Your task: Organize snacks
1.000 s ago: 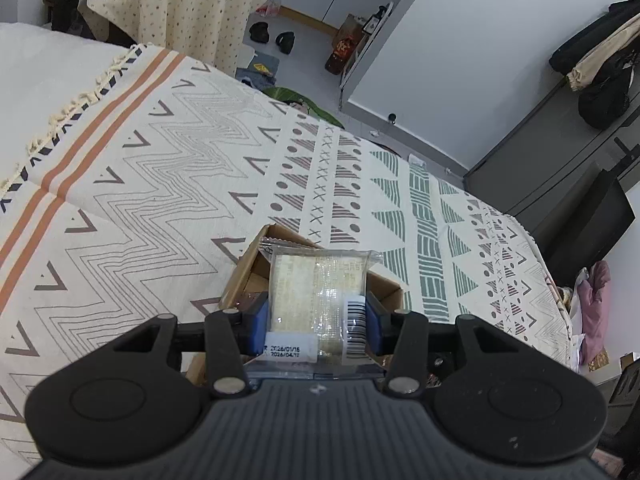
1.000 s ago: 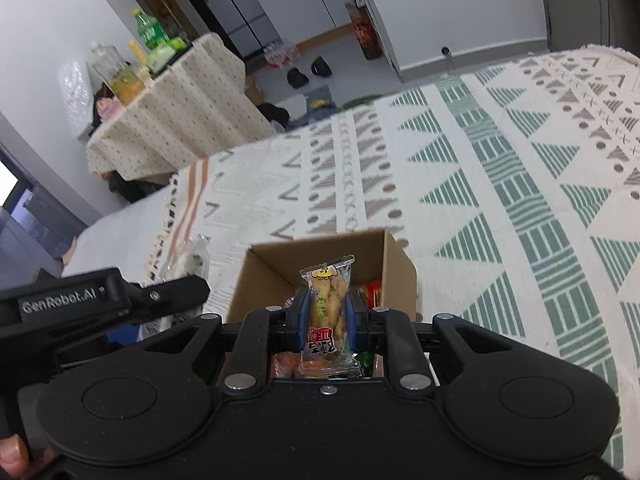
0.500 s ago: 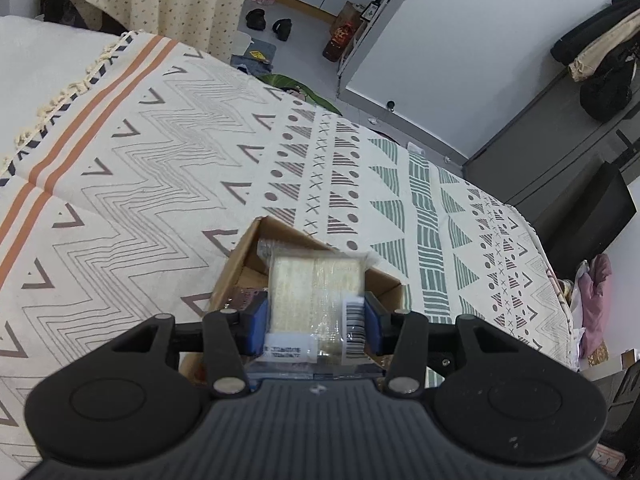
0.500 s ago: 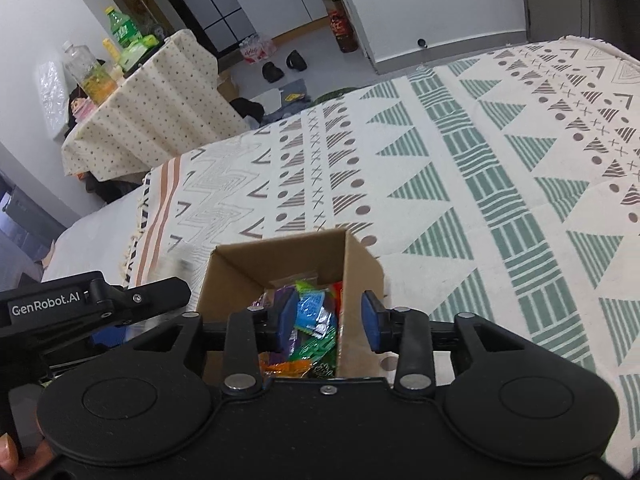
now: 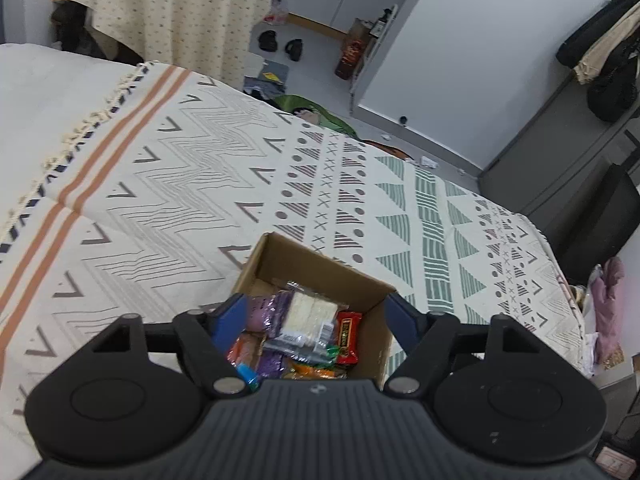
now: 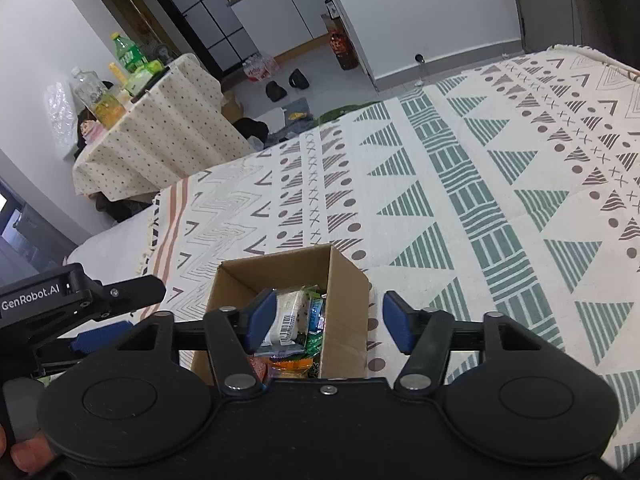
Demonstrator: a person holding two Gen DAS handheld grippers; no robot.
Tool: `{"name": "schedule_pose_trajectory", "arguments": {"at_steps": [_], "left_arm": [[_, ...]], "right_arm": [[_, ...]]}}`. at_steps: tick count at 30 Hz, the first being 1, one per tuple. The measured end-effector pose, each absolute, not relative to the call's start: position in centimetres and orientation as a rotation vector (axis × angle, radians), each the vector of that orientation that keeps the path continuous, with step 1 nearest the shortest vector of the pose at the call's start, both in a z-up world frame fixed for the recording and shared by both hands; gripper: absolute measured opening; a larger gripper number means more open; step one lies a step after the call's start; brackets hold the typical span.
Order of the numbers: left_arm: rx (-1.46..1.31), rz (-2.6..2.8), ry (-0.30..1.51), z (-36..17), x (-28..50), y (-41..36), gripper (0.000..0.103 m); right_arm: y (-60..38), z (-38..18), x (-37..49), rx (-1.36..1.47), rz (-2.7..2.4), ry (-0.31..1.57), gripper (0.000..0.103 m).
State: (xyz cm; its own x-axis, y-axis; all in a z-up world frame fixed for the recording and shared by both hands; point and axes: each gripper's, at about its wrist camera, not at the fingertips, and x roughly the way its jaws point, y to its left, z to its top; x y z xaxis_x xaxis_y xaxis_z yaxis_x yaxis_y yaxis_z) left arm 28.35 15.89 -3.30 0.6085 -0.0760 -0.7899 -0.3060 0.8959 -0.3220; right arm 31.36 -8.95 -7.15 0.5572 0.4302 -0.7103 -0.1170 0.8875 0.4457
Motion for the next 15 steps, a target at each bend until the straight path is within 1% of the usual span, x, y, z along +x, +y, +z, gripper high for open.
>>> {"name": "schedule_pose_trajectory", "arguments": {"at_steps": [3, 5, 7, 12, 13, 15], "left_arm": [[-0.452, 0.151, 0.916, -2.9, 27.5, 15.5, 0.08], [-0.445, 0.158, 0.914, -2.6, 27.0, 15.1, 0.085], [-0.433, 0.162, 0.918, -2.5, 26.4, 14.7, 0.085], [-0.401, 0.172, 0.934, -2.1, 25.4, 13.5, 0.086], [-0.395, 0.175, 0.93, -1.9, 25.2, 13.2, 0.087], [-0.389, 0.18, 0.919, -1.6, 24.6, 12.7, 0.091]], "right_arm": [[-9.6, -6.7, 30.8, 0.374, 0.34, 0.918, 0.065], [-10.2, -6.3, 30.4, 0.37, 0.343, 0.908, 0.069], [-10.9, -6.0, 30.0, 0.365, 0.341, 0.895, 0.078], [-12.9, -5.4, 28.8, 0.372, 0.336, 0.868, 0.089], [-13.2, -5.3, 28.6, 0.373, 0.336, 0.862, 0.093], [-13.9, -5.1, 28.1, 0.37, 0.337, 0.852, 0.097]]}}
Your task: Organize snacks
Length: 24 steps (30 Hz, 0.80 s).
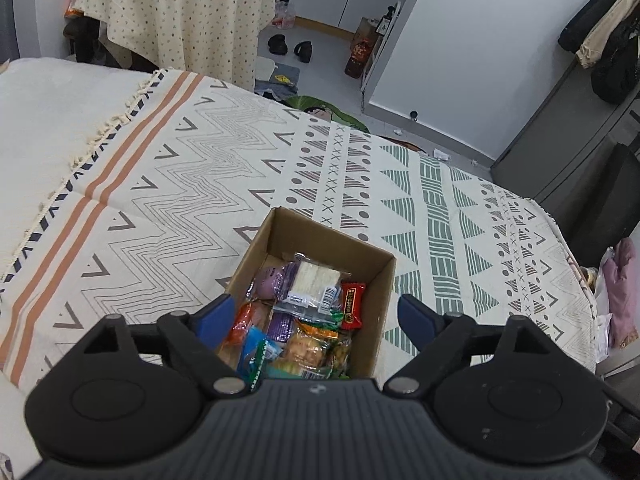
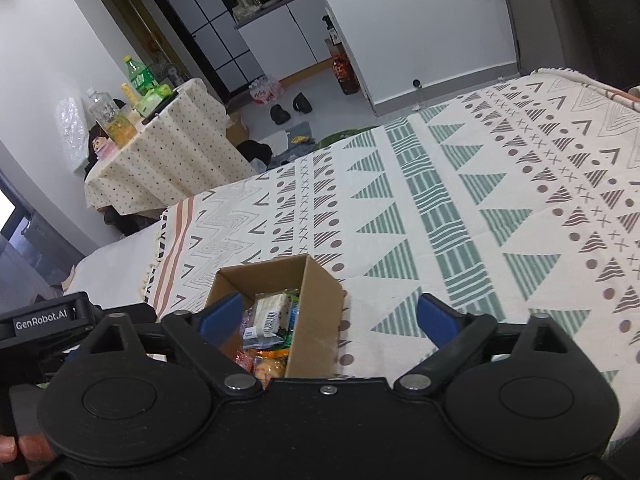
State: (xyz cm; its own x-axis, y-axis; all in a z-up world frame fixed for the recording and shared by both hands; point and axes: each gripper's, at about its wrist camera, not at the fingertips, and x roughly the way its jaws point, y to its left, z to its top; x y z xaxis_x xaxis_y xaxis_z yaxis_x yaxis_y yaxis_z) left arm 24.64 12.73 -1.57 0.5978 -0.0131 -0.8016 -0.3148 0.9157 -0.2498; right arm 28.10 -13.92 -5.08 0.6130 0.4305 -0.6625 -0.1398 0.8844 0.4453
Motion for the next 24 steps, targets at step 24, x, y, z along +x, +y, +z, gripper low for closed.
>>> {"name": "schedule_pose_trajectory", "arguments": {"at_steps": [24], "left_arm": [[-0.314, 0.14, 0.805, 3.0, 16.1, 8.4, 0.103]], "right_arm": [[-20.0, -0.3, 20.6, 0.311, 0.333, 0.71, 0.103]]}}
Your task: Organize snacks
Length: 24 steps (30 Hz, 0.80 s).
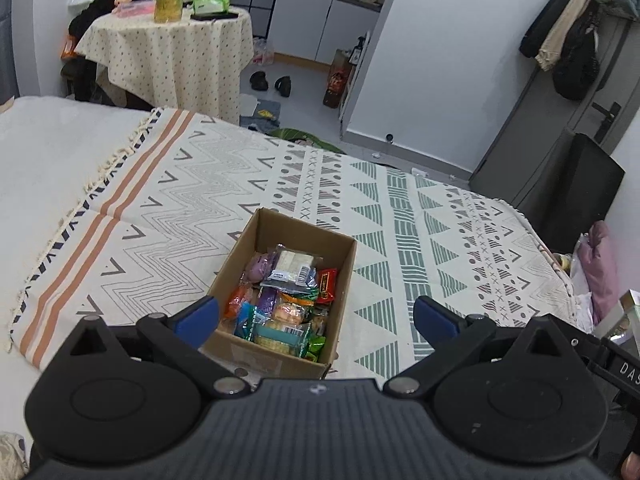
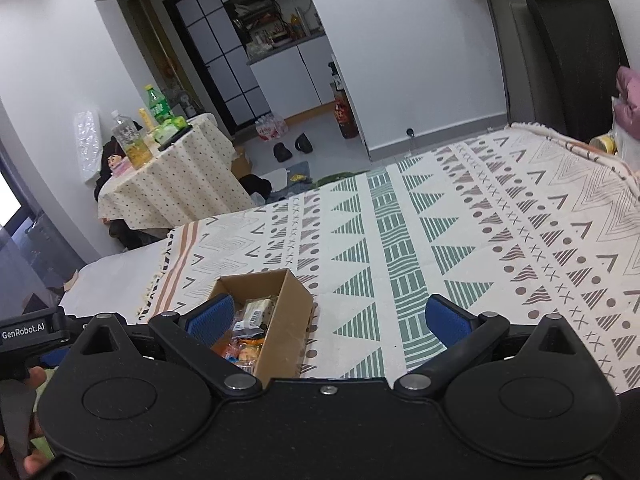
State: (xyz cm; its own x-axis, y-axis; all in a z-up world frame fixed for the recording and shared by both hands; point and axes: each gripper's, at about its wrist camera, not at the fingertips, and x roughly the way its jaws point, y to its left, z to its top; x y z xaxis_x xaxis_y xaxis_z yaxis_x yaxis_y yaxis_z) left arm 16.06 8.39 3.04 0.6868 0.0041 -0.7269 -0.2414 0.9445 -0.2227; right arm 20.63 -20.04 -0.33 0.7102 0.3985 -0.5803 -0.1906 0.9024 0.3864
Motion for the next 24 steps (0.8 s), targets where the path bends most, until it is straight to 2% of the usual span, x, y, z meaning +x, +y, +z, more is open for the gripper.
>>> {"name": "schedule_pose_trajectory", "arguments": {"at_steps": [24], "left_arm": [[-0.25, 0.121, 0.746, 5.3, 7.9, 6.1, 0.103]], "right_arm": [[-22.6, 1.8, 13.9, 0.245, 0.38, 0.657, 0.103]]}}
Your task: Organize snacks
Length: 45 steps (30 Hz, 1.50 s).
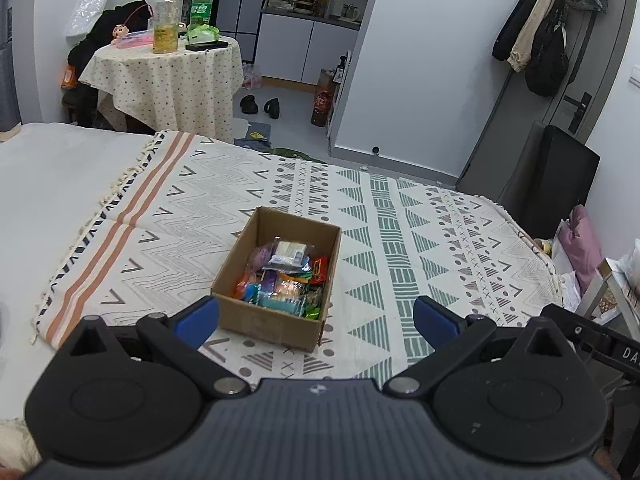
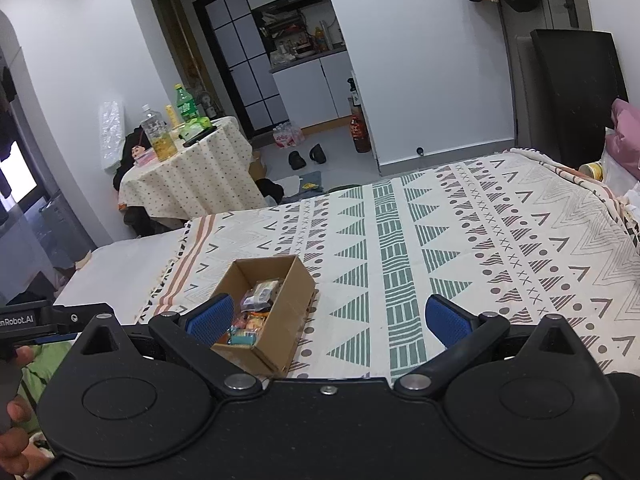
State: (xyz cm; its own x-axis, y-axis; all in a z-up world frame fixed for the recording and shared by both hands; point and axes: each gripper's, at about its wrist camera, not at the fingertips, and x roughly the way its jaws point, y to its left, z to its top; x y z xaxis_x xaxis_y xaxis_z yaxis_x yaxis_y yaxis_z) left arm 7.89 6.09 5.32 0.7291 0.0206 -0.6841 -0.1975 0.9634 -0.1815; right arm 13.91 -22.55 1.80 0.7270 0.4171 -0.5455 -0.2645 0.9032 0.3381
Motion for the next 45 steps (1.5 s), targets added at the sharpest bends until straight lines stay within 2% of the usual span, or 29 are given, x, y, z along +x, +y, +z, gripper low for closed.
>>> {"name": "schedule_pose_trajectory", "arguments": {"at_steps": [45], "left_arm": [[-0.166, 0.104, 0.678, 6.6, 1.5, 5.7, 0.103]], "right_arm": [[-20.9, 3.9, 8.1, 0.15, 0.424, 0.604, 0.103]]}}
